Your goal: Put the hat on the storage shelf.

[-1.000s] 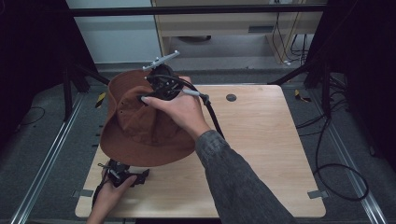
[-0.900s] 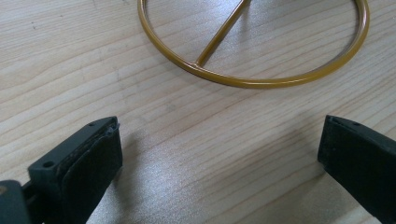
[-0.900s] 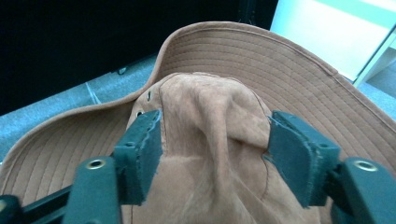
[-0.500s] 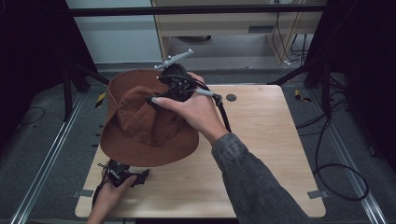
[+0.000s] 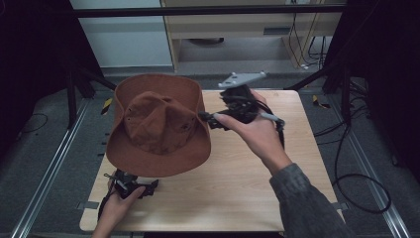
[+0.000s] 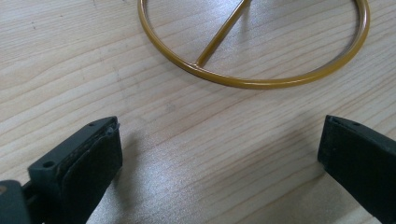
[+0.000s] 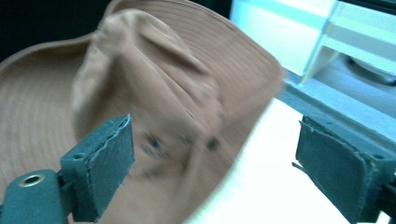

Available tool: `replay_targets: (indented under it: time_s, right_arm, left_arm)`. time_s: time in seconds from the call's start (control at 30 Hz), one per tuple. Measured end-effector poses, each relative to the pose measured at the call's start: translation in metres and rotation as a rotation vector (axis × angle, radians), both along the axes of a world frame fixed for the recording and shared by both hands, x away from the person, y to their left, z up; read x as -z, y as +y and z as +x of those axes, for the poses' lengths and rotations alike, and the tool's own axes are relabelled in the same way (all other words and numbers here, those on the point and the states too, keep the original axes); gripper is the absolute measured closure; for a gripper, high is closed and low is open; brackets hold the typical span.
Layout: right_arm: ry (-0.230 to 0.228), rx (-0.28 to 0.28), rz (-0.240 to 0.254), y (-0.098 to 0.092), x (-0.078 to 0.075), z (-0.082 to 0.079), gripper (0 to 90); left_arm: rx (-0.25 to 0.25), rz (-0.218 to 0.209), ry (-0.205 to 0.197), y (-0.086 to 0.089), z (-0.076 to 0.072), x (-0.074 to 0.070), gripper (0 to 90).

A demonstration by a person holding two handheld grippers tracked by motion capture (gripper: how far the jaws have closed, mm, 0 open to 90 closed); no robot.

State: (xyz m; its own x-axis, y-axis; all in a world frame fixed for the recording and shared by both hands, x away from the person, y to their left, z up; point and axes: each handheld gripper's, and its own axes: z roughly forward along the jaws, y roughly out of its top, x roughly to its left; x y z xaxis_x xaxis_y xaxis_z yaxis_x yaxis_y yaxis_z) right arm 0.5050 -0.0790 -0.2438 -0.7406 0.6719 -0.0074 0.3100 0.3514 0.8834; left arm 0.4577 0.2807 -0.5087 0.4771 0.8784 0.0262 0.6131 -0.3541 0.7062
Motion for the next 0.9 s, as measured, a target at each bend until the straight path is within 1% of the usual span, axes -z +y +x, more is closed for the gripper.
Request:
replay_targets:
  time_s: [0.03, 0.13, 0.2, 0.3, 0.37, 0.47, 0.53, 0.63, 0.67, 0.73, 0.9]
  right_arm:
    - [0.002, 0.017, 0.010, -0.010, 0.004, -0.002, 12.8]
    - [0.007, 0.059, -0.006, -0.035, 0.020, -0.008, 12.9]
    - [0.019, 0.081, -0.003, -0.049, 0.031, -0.011, 12.8]
    - [0.037, 0.106, 0.002, -0.064, 0.051, -0.015, 13.0]
    - [0.052, 0.125, -0.004, -0.072, 0.066, -0.018, 13.2]
    - [0.087, 0.165, 0.015, -0.084, 0.094, -0.020, 13.8]
    - [0.101, 0.194, 0.015, -0.092, 0.114, -0.021, 14.4]
    - [0.139, 0.224, 0.001, -0.101, 0.142, -0.021, 12.6]
    - [0.157, 0.234, -0.008, -0.104, 0.150, -0.022, 11.7]
    - [0.170, 0.246, -0.022, -0.108, 0.166, -0.023, 11.3]
    - [0.221, 0.270, -0.041, -0.114, 0.199, -0.026, 10.9]
  left_arm:
    - [0.000, 0.000, 0.000, 0.000, 0.000, 0.000, 0.0]
    - [-0.002, -0.003, 0.001, 0.000, 0.000, 0.000, 0.0]
    - [-0.004, -0.003, 0.002, 0.000, -0.001, 0.000, 0.0]
    - [-0.007, -0.007, 0.001, -0.001, -0.001, 0.000, 0.0]
    - [-0.004, -0.003, 0.002, 0.000, -0.001, 0.000, 0.0]
    - [-0.004, -0.003, 0.002, 0.000, -0.001, 0.000, 0.0]
    - [-0.006, -0.007, 0.000, -0.001, -0.001, 0.000, 0.0]
    - [-0.003, -0.002, 0.002, 0.000, -0.001, 0.000, 0.0]
    - [-0.002, -0.001, 0.002, 0.000, -0.001, 0.000, 0.0]
    - [-0.005, -0.003, 0.002, 0.000, -0.001, 0.000, 0.0]
    - [-0.006, -0.006, 0.000, -0.001, -0.001, 0.000, 0.0]
